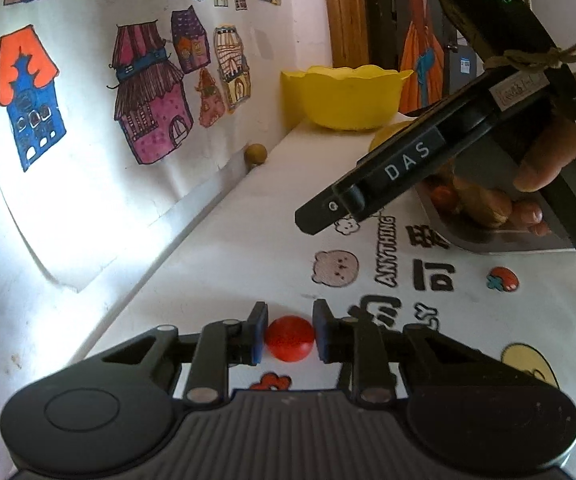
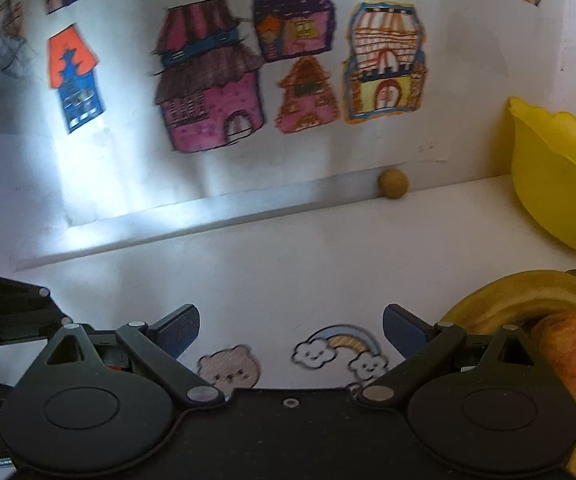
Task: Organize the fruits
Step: 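Grasp the small brown round fruit by the wall with the right tool while the left tool holds the tomato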
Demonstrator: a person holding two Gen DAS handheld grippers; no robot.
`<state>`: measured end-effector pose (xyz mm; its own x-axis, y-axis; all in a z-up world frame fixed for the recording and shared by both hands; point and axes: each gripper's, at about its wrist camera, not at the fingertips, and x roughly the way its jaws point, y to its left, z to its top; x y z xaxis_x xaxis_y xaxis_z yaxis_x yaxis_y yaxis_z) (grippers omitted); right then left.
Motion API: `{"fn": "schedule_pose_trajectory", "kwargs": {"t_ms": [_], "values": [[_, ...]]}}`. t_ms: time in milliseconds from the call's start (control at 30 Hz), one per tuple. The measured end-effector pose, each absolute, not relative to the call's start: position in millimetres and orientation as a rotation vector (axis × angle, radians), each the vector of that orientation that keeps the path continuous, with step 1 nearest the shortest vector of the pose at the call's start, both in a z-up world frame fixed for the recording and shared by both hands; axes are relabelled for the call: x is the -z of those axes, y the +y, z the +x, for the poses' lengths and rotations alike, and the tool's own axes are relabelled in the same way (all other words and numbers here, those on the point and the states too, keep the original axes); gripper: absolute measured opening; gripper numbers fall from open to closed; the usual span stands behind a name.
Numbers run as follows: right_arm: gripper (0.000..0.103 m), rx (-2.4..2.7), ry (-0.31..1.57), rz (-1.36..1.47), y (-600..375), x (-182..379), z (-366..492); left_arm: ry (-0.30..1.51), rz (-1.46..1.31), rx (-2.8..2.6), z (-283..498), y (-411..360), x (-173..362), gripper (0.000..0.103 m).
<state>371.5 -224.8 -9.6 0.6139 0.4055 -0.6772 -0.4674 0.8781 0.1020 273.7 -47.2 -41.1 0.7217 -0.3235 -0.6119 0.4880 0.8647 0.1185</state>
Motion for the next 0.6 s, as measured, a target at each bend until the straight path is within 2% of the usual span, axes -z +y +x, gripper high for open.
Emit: {"fn": "schedule_pose_trajectory", "kwargs": {"t_ms": [233, 600], "values": [[0.098, -0.442, 0.747, -0.075, -232.1, 11.5, 399.9, 0.626, 0.266, 0.407, 299.7, -53.1, 41.3, 0.027], [0.091, -0.447, 0.784, -0.197, -221.8, 14.2, 471.5, 0.672, 0.168, 0.277, 350.5, -71.1, 39.5, 0.027]]}}
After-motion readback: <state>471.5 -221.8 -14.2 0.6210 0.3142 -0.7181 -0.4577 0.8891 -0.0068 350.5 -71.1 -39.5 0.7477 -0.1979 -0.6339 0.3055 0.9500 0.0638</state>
